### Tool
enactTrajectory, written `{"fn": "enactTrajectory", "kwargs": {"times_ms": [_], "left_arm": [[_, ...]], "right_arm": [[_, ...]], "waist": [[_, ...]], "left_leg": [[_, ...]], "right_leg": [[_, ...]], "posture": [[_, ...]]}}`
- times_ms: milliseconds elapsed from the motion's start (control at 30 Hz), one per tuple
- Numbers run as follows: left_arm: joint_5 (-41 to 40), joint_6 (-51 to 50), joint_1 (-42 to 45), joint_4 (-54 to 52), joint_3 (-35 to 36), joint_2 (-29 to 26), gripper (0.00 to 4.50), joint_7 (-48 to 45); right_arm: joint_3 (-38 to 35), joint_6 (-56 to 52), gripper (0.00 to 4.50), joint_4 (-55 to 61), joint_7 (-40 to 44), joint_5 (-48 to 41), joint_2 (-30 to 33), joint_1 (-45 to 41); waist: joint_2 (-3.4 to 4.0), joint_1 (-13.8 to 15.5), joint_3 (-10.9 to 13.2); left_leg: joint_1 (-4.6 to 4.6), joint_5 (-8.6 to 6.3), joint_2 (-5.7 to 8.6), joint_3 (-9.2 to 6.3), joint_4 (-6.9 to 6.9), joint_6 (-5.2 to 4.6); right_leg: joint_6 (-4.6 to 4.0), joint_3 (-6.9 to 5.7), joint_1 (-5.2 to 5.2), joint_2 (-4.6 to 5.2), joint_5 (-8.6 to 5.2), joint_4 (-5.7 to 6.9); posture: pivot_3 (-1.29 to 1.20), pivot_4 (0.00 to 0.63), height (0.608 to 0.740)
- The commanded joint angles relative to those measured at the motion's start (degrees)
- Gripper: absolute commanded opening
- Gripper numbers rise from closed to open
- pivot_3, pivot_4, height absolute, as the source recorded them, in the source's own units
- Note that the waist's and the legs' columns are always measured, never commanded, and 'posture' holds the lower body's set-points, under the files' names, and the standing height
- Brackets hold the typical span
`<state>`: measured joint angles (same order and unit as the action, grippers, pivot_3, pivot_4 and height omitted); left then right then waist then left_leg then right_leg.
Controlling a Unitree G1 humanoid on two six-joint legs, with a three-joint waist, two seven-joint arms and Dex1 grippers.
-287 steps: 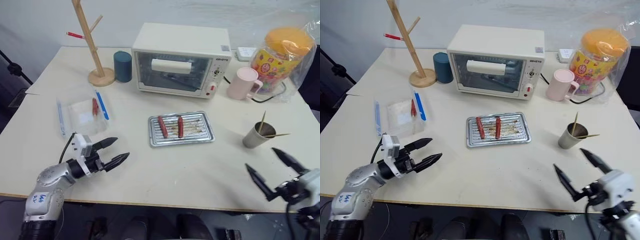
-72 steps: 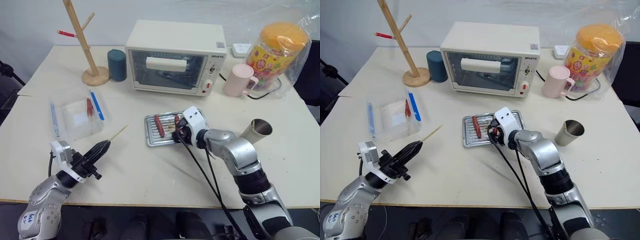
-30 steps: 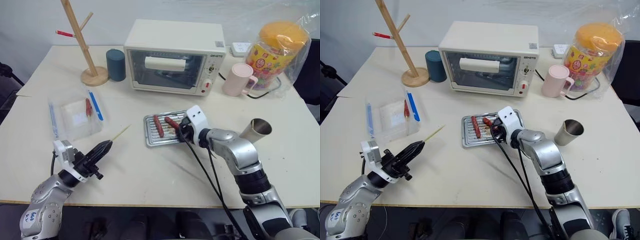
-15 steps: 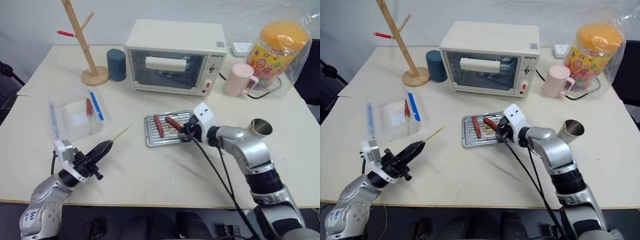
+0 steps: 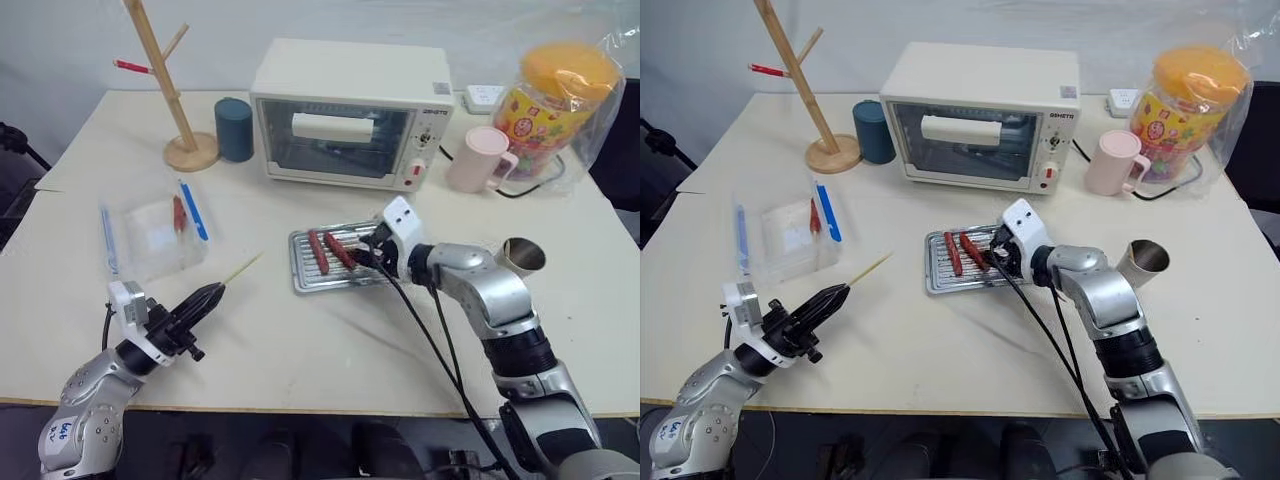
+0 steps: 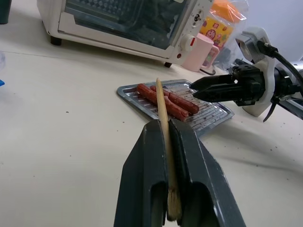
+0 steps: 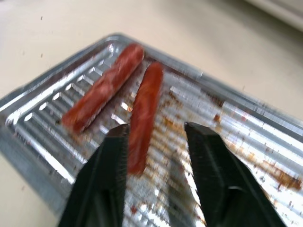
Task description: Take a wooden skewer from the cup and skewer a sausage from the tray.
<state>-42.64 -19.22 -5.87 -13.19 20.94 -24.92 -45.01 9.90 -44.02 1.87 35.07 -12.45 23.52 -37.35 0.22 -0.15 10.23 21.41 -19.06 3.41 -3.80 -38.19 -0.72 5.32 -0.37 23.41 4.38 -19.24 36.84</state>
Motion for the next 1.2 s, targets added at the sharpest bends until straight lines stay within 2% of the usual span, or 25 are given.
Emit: {"fn": "enactTrajectory", "kwargs": {"times_ms": [33, 533, 633, 767, 1033, 1200], "left_arm": [[-0.7, 0.69, -0.28, -1.25, 0.94, -0.56, 0.0, -0.53], [-0.35, 0.8, 0.71, -0.48, 0.51, -0.49, 0.0, -0.72], [-0.38, 0.81, 0.75, -0.4, 0.57, -0.54, 0.0, -0.82], [-0.42, 0.77, 0.68, -0.37, 0.63, -0.59, 0.0, -0.93], [-0.4, 0.7, 0.83, -0.15, 0.61, -0.6, 0.0, -1.16], [-0.35, 0.71, 1.0, -0.01, 0.52, -0.54, 0.0, -1.27]], "right_arm": [[0.08, 1.59, 2.9, 0.73, 0.17, 0.79, 0.17, -0.7], [3.58, 4.45, 2.9, -5.85, -0.17, 3.71, -4.3, -1.04], [3.45, 5.72, 2.38, -6.64, -0.15, 4.2, -4.57, -0.92], [3.52, 6.23, 1.33, -6.68, 0.0, 4.63, -4.72, -0.6], [3.49, 5.81, 1.33, -6.56, 0.42, 4.8, -4.83, -0.26], [3.35, 6.28, 0.32, -6.52, 0.38, 4.87, -4.93, -0.02]], "waist": [[0.0, -0.05, 0.0], [-0.01, -0.17, -0.01], [-0.01, -0.18, -0.01], [-0.01, -0.21, -0.01], [-0.01, -0.21, -0.01], [-0.02, -0.2, -0.02]], "left_leg": [[0.0, 0.0, 0.01, 0.0, 0.0, 0.0], [0.0, 0.02, -0.01, 0.0, 0.02, 0.03], [0.0, 0.02, 0.0, 0.0, 0.01, 0.03], [0.0, 0.02, -0.01, 0.0, 0.01, 0.03], [0.0, 0.02, -0.01, 0.0, 0.01, 0.03], [0.0, 0.02, -0.01, 0.0, 0.01, 0.03]], "right_leg": [[0.0, 0.0, 0.0, 0.0, 0.0, 0.0], [0.0, 0.0, 0.03, -0.01, 0.0, 0.03], [0.0, -0.01, 0.03, -0.01, 0.0, 0.04], [0.0, -0.01, 0.03, -0.01, 0.0, 0.04], [0.0, -0.01, 0.03, -0.01, 0.0, 0.04], [0.0, -0.01, 0.03, -0.01, 0.0, 0.04]], "posture": [[0.0, 0.15, 0.74], [0.0, 0.15, 0.74], [0.0, 0.15, 0.74], [0.0, 0.15, 0.74], [0.0, 0.15, 0.74], [0.0, 0.15, 0.74]]}}
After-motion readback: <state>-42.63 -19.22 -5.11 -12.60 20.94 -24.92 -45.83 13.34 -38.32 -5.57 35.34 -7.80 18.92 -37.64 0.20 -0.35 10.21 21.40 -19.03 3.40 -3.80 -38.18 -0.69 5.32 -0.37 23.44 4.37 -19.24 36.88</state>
